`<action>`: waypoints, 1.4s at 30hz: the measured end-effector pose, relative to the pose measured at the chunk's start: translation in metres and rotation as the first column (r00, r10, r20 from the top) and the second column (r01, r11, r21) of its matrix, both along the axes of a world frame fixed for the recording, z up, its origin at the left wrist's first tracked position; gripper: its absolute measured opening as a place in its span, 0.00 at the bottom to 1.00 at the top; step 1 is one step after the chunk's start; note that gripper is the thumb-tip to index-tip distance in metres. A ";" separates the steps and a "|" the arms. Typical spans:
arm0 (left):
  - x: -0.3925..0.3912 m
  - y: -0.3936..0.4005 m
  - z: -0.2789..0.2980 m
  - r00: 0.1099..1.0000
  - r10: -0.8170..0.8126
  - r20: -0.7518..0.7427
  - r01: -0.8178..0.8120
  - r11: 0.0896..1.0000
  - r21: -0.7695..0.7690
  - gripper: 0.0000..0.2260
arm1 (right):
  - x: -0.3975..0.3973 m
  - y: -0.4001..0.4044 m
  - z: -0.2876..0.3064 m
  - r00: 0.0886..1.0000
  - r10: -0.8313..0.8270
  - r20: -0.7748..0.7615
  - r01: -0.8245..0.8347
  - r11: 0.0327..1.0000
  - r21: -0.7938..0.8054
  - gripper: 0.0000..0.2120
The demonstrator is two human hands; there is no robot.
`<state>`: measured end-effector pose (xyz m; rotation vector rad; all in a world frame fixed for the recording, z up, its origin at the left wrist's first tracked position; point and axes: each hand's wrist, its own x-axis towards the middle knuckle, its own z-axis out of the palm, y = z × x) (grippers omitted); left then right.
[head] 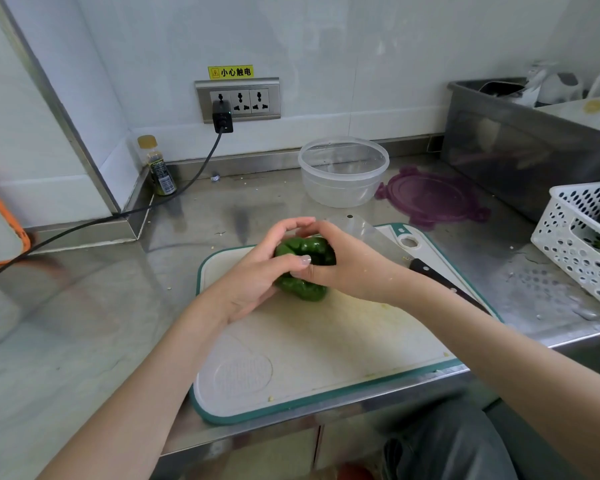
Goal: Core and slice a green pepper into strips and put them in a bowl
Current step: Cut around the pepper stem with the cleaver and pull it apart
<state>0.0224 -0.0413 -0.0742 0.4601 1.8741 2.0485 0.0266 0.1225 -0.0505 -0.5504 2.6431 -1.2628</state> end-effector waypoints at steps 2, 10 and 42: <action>-0.001 -0.001 0.000 1.000 0.004 -0.014 -0.005 1.000 -0.022 0.20 | 0.000 0.001 0.002 1.000 0.002 0.027 -0.002 1.000 -0.029 0.24; -0.001 -0.005 -0.004 0.971 0.044 -0.234 -0.102 0.965 -0.240 0.16 | 0.002 -0.003 0.009 0.999 0.043 0.016 -0.044 0.997 0.063 0.12; -0.004 0.014 -0.012 0.883 0.272 -0.382 -0.395 0.870 -0.294 0.10 | 0.023 -0.027 0.030 0.950 -0.161 -0.268 0.304 0.675 0.672 0.11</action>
